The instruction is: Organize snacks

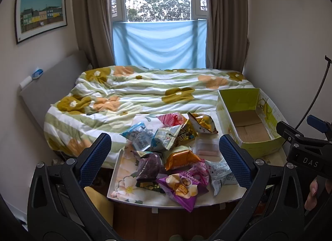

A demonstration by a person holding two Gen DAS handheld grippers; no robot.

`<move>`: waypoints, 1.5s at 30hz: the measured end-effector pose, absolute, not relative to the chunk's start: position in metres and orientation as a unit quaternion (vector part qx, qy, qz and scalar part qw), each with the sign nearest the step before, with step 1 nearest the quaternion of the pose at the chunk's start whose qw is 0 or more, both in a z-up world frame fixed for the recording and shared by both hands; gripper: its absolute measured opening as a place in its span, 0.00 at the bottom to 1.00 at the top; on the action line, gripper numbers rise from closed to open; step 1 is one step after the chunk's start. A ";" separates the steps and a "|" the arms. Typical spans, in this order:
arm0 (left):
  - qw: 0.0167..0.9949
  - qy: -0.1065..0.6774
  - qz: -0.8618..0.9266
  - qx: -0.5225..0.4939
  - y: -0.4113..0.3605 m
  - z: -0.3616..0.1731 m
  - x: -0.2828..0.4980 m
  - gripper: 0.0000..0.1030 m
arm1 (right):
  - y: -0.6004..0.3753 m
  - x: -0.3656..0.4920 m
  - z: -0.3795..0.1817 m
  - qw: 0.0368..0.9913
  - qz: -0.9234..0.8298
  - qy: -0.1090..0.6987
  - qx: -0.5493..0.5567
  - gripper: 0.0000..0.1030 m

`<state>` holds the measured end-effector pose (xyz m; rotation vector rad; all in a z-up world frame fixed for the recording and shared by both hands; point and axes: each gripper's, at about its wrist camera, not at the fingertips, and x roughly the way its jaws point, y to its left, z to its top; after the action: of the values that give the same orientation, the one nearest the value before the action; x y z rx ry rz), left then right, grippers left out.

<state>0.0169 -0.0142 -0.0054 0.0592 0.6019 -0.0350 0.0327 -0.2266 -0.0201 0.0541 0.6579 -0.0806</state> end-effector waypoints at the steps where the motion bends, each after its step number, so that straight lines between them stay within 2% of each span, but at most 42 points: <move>1: 0.955 0.296 -0.017 0.029 -0.014 -0.005 0.017 1.00 | -0.227 0.033 -0.020 0.945 -0.040 0.323 0.026 1.00; 11: 0.956 0.290 -0.022 0.027 -0.007 0.000 0.016 1.00 | -0.226 0.030 -0.016 0.946 -0.040 0.320 0.028 1.00; 18: 0.944 0.325 -0.046 0.022 -0.002 -0.007 0.025 1.00 | -0.226 0.027 -0.018 0.941 -0.034 0.336 0.032 1.00; 23: 0.924 0.380 -0.050 0.012 -0.002 -0.047 0.036 1.00 | -0.235 0.030 -0.042 0.930 -0.029 0.364 0.041 1.00; 34: 0.871 0.484 0.001 -0.083 -0.012 -0.157 0.062 1.00 | -0.266 0.065 -0.133 0.890 0.060 0.447 0.069 1.00; 45: 0.834 0.527 0.073 -0.148 -0.029 -0.235 0.092 1.00 | -0.263 0.108 -0.211 0.842 0.182 0.501 0.083 1.00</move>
<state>0.0918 -0.0293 -0.2354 -0.3125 1.1163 0.1554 0.1085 -0.2626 -0.2109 0.1759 1.0575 0.3850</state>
